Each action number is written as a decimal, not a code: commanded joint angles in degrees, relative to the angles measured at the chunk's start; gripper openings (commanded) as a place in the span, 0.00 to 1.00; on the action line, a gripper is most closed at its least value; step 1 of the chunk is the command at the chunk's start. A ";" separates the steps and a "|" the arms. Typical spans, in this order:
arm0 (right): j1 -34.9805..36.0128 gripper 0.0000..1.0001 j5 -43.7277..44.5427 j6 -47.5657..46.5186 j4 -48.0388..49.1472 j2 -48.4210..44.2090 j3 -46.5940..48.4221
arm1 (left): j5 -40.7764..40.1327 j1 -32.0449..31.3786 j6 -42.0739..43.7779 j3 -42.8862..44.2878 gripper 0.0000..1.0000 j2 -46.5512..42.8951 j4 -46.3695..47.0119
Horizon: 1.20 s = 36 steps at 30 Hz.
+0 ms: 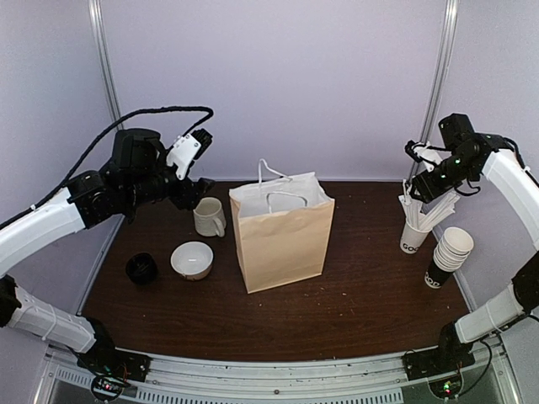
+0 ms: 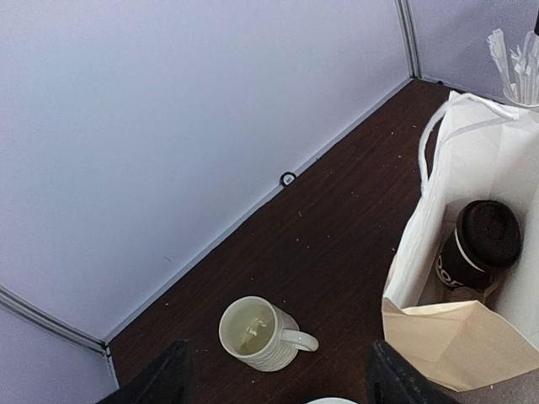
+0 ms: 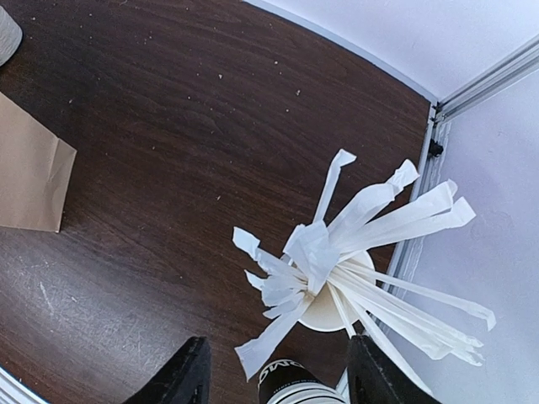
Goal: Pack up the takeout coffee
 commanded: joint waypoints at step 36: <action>-0.89 0.00 8.38 0.00 -2.01 -7.09 7.80 | -1.40 0.12 2.09 -0.50 0.74 -2.03 4.41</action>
